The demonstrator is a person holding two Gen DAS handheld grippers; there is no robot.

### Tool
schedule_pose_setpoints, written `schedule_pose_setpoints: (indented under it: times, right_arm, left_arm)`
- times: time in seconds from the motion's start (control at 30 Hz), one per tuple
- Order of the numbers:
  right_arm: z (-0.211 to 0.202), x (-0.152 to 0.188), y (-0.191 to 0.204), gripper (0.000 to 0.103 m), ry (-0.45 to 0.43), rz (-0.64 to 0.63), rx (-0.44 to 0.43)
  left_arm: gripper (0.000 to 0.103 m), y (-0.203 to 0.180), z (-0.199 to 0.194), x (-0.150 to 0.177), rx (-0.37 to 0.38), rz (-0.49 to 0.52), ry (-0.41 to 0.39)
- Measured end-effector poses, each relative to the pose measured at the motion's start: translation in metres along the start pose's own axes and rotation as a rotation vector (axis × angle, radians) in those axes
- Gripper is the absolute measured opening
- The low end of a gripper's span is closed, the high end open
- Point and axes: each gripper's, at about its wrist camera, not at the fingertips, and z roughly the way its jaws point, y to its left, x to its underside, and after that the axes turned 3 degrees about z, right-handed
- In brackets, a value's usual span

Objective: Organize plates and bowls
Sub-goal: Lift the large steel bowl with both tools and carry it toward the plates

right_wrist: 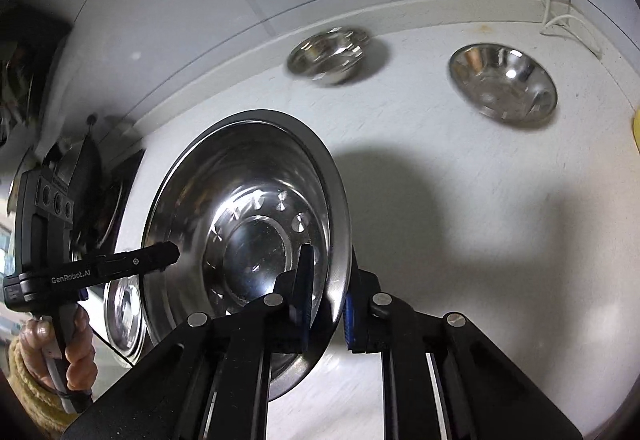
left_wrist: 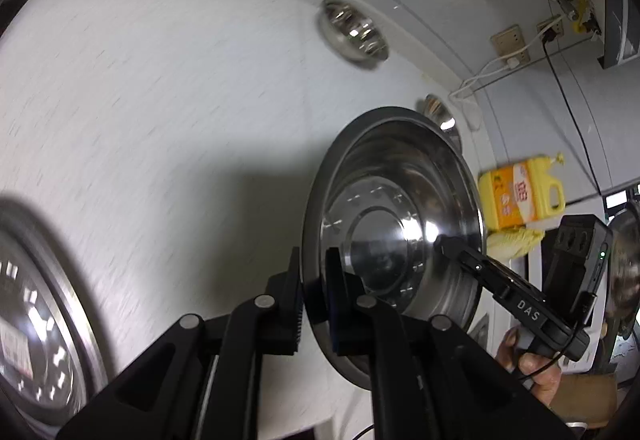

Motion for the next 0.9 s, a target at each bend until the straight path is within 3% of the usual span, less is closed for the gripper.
schedule_pose_setpoints:
  times: [0.1, 0.27, 0.43, 0.53, 0.57, 0.63, 0.67, 0.8, 0.9]
  right_arm:
    - [0.004, 0.028, 0.018, 0.012, 0.041, -0.016, 0.018]
    - [0.026, 0.061, 0.010, 0.012, 0.103, 0.038, 0.039]
    - [0.037, 0.064, -0.001, 0.012, 0.115, 0.059, 0.084]
    - [0.036, 0.060, -0.006, 0.015, 0.102, 0.075, 0.067]
    - [0.035, 0.059, -0.007, 0.015, 0.099, 0.074, 0.067]
    - [0.033, 0.060, -0.007, 0.022, 0.093, 0.067, 0.058]
    - [0.032, 0.060, -0.008, 0.026, 0.089, 0.072, 0.045]
    - [0.025, 0.059, -0.014, 0.037, 0.057, 0.061, 0.036]
    - [0.015, 0.055, -0.024, 0.038, 0.038, 0.063, 0.039]
  left_arm:
    - [0.009, 0.017, 0.003, 0.022, -0.013, -0.004, 0.020]
    - [0.009, 0.028, 0.022, 0.045, -0.018, 0.014, 0.047]
    - [0.009, 0.028, 0.031, 0.049, -0.019, 0.012, 0.028]
    - [0.011, 0.025, 0.031, 0.048, -0.033, 0.026, 0.020]
    - [0.012, 0.022, 0.030, 0.046, -0.035, 0.033, 0.015]
    - [0.031, 0.022, 0.024, 0.044, -0.047, 0.048, -0.003]
    - [0.035, 0.020, 0.023, 0.042, -0.053, 0.051, -0.007]
    - [0.043, 0.021, 0.009, 0.035, -0.104, 0.074, -0.031]
    - [0.043, 0.022, -0.008, 0.025, -0.160, 0.093, -0.068]
